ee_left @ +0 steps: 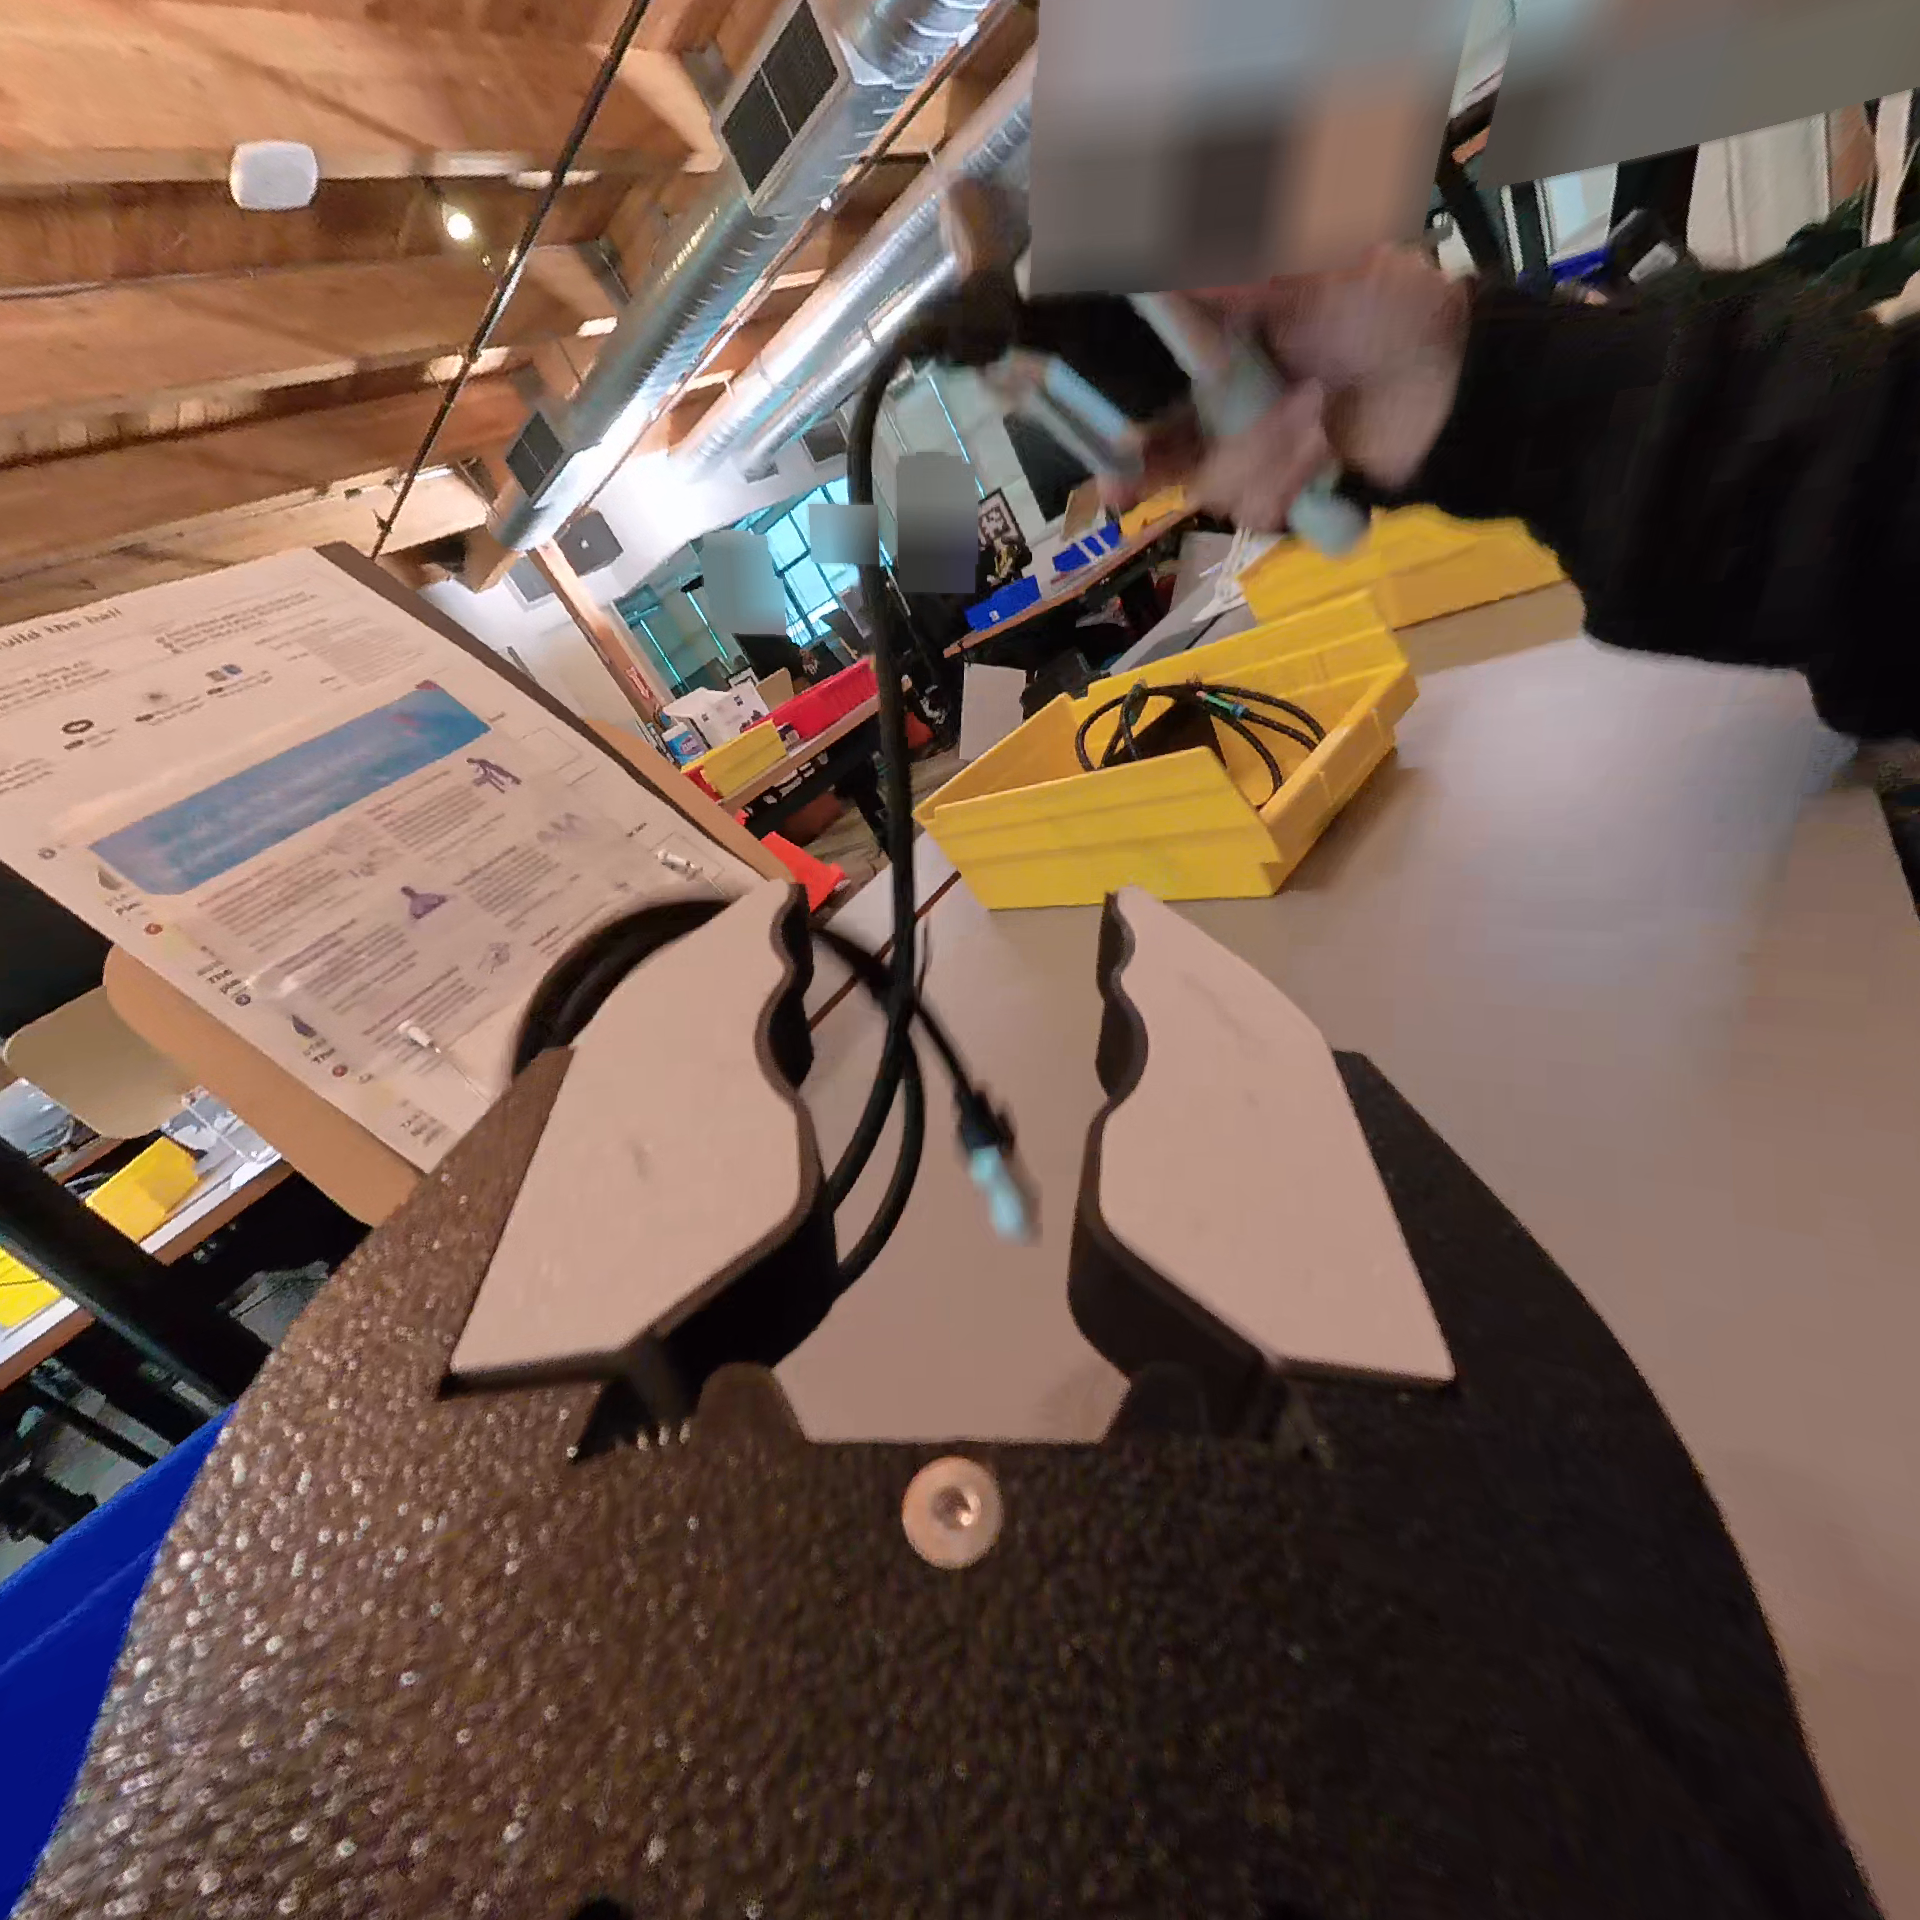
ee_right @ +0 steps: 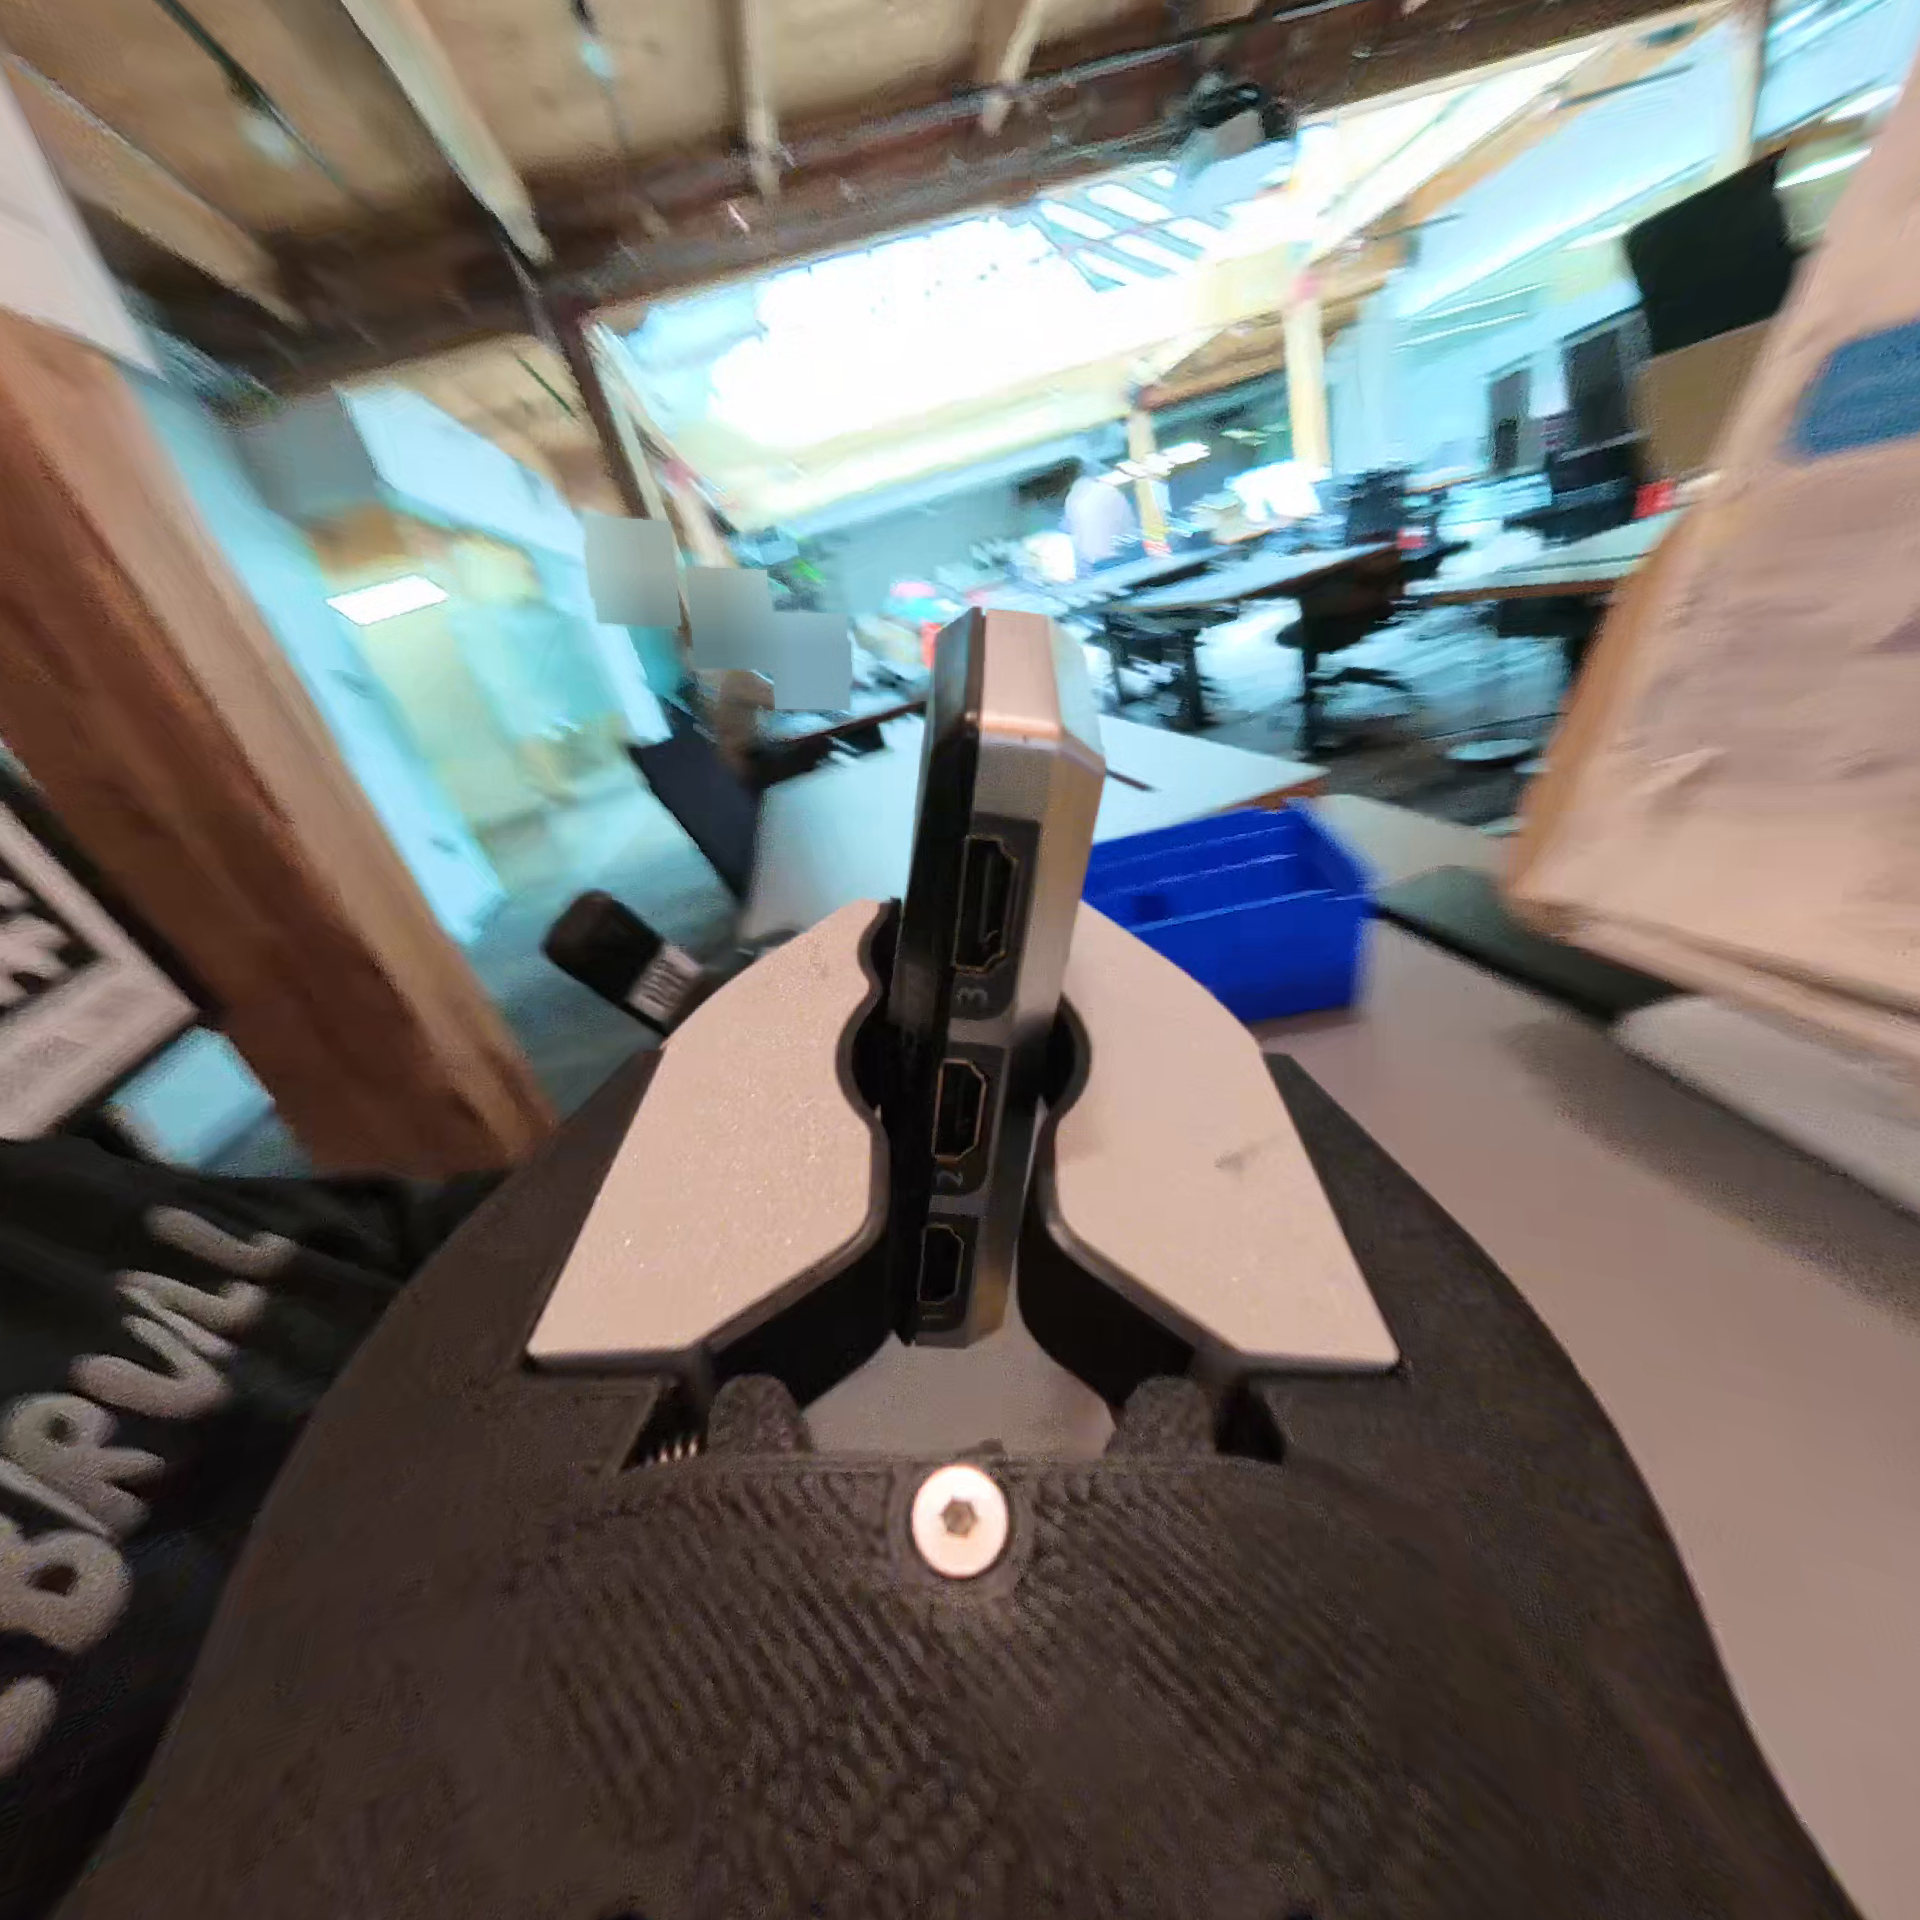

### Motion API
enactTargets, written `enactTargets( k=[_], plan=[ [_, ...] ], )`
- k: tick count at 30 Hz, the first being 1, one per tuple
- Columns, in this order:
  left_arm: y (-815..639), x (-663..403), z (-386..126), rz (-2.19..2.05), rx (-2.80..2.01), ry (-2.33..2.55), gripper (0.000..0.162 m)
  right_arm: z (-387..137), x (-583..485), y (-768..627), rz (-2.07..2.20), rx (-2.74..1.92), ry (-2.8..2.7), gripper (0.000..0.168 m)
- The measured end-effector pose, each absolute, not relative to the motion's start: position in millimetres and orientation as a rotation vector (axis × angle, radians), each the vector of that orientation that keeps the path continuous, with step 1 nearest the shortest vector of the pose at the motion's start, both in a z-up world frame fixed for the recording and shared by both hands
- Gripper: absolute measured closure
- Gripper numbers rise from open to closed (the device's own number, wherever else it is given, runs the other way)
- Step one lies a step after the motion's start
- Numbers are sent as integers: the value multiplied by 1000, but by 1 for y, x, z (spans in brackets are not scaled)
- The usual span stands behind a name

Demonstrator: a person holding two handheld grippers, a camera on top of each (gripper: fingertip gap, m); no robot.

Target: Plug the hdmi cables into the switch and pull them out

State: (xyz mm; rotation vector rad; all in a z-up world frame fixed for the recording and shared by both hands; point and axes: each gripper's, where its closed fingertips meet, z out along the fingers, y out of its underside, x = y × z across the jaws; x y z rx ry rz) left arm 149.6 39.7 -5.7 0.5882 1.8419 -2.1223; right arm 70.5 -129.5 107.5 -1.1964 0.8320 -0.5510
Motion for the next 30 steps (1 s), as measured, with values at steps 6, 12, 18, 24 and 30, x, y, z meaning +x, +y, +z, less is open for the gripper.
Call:
enactTargets(
  k=[6, 12, 18, 24, 30],
  plan=[
    [31, 154, -27, -2035, 600, 1933, 110, 194, 23, -251, -1170, -1265, 1034, 144],
    [24, 154, -36, -2016, 596, 1979, 110, 212, 12, -324, -1360, -1488, 1233, 144],
    [23, 157, -41, -2007, 583, 2004, 110, 168, 21, -380, -1250, -1687, 1503, 144],
    [26, 162, -40, -2035, 551, 2001, 110, 189, 20, -369, -1328, -1626, 1400, 144],
    [26, 161, -38, -2086, 530, 2001, 110, 210, 13, -376, -1464, -1649, 1448, 145]
  ],
)
